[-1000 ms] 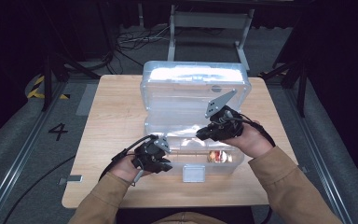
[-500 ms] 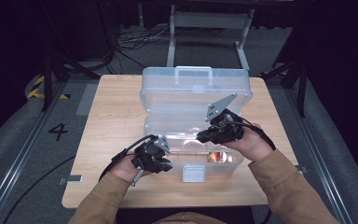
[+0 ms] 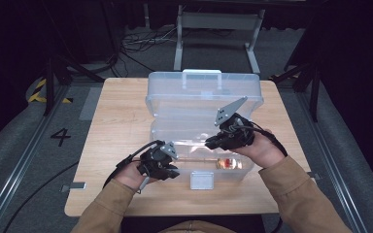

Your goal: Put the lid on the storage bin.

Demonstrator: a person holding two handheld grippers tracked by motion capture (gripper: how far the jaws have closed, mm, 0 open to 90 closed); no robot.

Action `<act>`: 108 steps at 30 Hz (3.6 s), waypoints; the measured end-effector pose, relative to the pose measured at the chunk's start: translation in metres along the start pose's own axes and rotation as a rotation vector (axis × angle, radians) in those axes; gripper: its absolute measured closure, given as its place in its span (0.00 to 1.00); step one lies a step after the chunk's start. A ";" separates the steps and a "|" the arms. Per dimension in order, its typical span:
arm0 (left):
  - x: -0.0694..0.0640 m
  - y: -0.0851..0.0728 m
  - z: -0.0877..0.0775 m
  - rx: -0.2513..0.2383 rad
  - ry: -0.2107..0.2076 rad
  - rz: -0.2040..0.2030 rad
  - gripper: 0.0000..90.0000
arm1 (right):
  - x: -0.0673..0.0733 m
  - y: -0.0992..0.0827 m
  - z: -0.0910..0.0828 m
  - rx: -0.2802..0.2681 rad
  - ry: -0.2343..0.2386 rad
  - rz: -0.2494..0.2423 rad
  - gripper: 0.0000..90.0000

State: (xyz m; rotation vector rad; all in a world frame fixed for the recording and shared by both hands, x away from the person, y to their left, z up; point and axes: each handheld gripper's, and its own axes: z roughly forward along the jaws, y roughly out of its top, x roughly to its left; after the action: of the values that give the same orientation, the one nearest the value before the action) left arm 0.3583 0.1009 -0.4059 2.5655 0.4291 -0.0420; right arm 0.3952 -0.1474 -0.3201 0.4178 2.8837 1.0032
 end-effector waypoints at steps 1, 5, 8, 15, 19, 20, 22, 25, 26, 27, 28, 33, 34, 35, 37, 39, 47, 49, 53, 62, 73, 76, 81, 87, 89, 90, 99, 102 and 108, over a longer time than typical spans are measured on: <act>0.000 0.000 0.000 0.000 0.000 0.002 0.87 | 0.000 0.000 0.000 -0.001 0.001 0.002 0.92; 0.000 0.000 0.000 0.000 0.000 0.000 0.87 | 0.000 0.000 0.000 -0.003 0.002 0.006 0.92; 0.000 0.000 0.000 0.002 0.000 -0.002 0.87 | 0.000 -0.001 0.000 -0.004 0.002 0.008 0.92; -0.001 0.002 -0.003 0.013 -0.027 -0.001 0.77 | 0.000 -0.001 -0.001 -0.010 -0.005 0.010 0.93; -0.005 0.004 -0.015 -0.020 -0.027 0.002 0.71 | 0.000 -0.001 -0.001 -0.012 -0.006 0.010 0.93; -0.005 0.003 -0.022 -0.041 -0.037 -0.003 0.70 | 0.000 -0.001 -0.001 -0.012 -0.006 0.008 0.93; -0.004 0.002 -0.028 -0.067 -0.034 -0.007 0.68 | 0.001 -0.001 0.000 -0.014 -0.008 0.008 0.93; -0.001 -0.002 -0.046 -0.136 -0.028 -0.052 0.68 | 0.001 -0.002 0.000 -0.012 -0.009 0.008 0.93; 0.000 -0.003 -0.050 -0.151 -0.024 -0.056 0.69 | 0.002 -0.002 0.000 -0.012 -0.010 0.008 0.93; 0.001 -0.004 -0.053 -0.162 -0.019 -0.062 0.70 | 0.002 -0.002 0.000 -0.012 -0.010 0.009 0.93; 0.001 -0.005 -0.056 -0.173 -0.014 -0.061 0.71 | 0.002 -0.002 0.000 -0.013 -0.010 0.008 0.93; 0.000 -0.009 -0.071 -0.265 -0.034 -0.059 0.81 | 0.003 -0.002 0.000 -0.014 -0.013 0.007 0.93; 0.000 -0.009 -0.073 -0.283 -0.041 -0.064 0.81 | 0.003 -0.003 0.000 -0.015 -0.013 0.008 0.93; 0.000 -0.009 -0.075 -0.303 -0.047 -0.069 0.81 | 0.003 -0.003 0.000 -0.015 -0.012 0.009 0.93; 0.000 -0.009 -0.080 -0.348 -0.036 -0.087 0.82 | 0.003 -0.003 0.000 -0.017 -0.014 0.010 0.93; 0.000 -0.010 -0.085 -0.394 -0.024 -0.106 0.84 | 0.004 -0.004 0.000 -0.018 -0.015 0.010 0.93; 0.005 -0.011 -0.101 -0.532 0.110 -0.228 0.95 | 0.005 -0.005 0.001 -0.019 -0.013 0.015 0.93; 0.005 -0.012 -0.103 -0.553 0.122 -0.244 0.95 | 0.005 -0.005 0.001 -0.019 -0.013 0.016 0.93; 0.008 -0.012 -0.108 -0.591 0.181 -0.297 0.96 | 0.007 -0.007 0.002 -0.021 -0.013 0.020 0.92; 0.010 -0.001 -0.115 -0.605 0.292 -0.325 0.99 | 0.012 -0.012 0.007 -0.028 -0.009 0.026 0.92; 0.010 -0.002 -0.115 -0.587 0.289 -0.323 0.99 | 0.022 -0.014 0.008 -0.024 -0.042 0.023 0.85; 0.010 -0.002 -0.115 -0.581 0.285 -0.320 0.99 | 0.025 -0.018 0.004 -0.047 -0.061 0.027 0.83; 0.009 -0.002 -0.115 -0.562 0.286 -0.311 0.99 | 0.028 -0.034 -0.013 -0.164 -0.067 0.075 0.81; 0.009 -0.002 -0.115 -0.542 0.278 -0.310 0.99 | 0.028 -0.047 -0.038 -0.237 -0.114 0.108 0.84; 0.010 -0.002 -0.114 -0.533 0.278 -0.308 0.99 | 0.028 -0.052 -0.045 -0.258 -0.134 0.118 0.86; 0.010 -0.002 -0.114 -0.527 0.278 -0.308 0.99 | 0.028 -0.055 -0.049 -0.268 -0.148 0.127 0.89; 0.009 0.000 -0.113 -0.482 0.268 -0.295 0.96 | 0.020 -0.082 -0.075 -0.296 -0.234 0.203 0.99; 0.009 0.001 -0.112 -0.472 0.262 -0.286 0.95 | 0.015 -0.090 -0.080 -0.305 -0.253 0.235 0.99; 0.007 0.001 -0.114 -0.426 0.273 -0.276 0.93 | 0.005 -0.103 -0.087 -0.293 -0.253 0.265 0.99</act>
State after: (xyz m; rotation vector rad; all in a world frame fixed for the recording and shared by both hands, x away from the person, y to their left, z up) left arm 0.3591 0.1601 -0.3088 2.0835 0.7998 0.2741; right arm 0.3533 -0.2756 -0.3147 0.8486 2.4527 1.2817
